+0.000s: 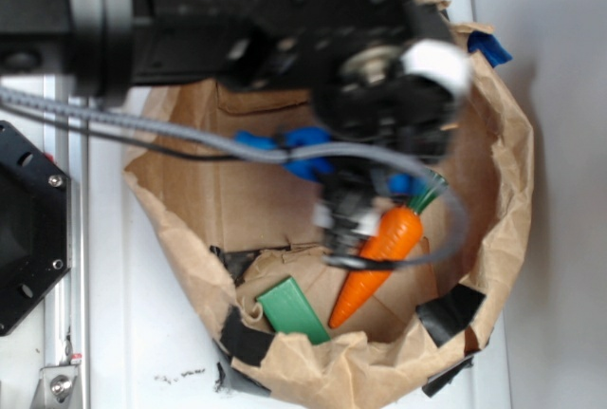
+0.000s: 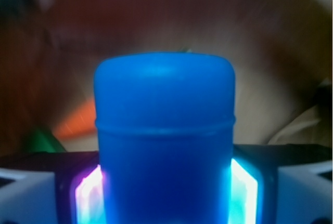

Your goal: Grab the blue bottle.

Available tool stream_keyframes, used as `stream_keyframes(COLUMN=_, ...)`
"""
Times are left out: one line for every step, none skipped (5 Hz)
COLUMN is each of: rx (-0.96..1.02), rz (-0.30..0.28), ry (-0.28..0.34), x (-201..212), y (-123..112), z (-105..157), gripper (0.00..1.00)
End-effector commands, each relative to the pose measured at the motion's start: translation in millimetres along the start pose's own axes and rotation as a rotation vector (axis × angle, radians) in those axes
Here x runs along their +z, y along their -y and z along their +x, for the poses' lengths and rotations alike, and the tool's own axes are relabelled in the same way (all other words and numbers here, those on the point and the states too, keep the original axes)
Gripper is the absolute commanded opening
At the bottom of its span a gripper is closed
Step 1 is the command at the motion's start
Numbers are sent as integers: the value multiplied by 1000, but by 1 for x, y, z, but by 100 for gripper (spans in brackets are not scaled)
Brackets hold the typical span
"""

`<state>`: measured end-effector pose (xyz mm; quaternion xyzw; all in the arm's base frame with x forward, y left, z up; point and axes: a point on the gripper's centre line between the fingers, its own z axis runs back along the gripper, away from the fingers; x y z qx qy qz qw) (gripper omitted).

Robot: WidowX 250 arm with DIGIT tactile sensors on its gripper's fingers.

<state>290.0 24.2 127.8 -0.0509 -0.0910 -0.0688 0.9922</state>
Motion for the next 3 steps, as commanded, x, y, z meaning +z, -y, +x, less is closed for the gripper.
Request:
stream_keyframes(rx=356, rz=69, ry=64, x=111, y=19, z=0, gripper=0)
stream_keyframes(rx=491, rz=85, ry=-23, x=119, y=27, z=-25, gripper=0)
stream_keyframes(rx=479, rz=115, ry=-30, x=117, y=33, z=-47, gripper=0)
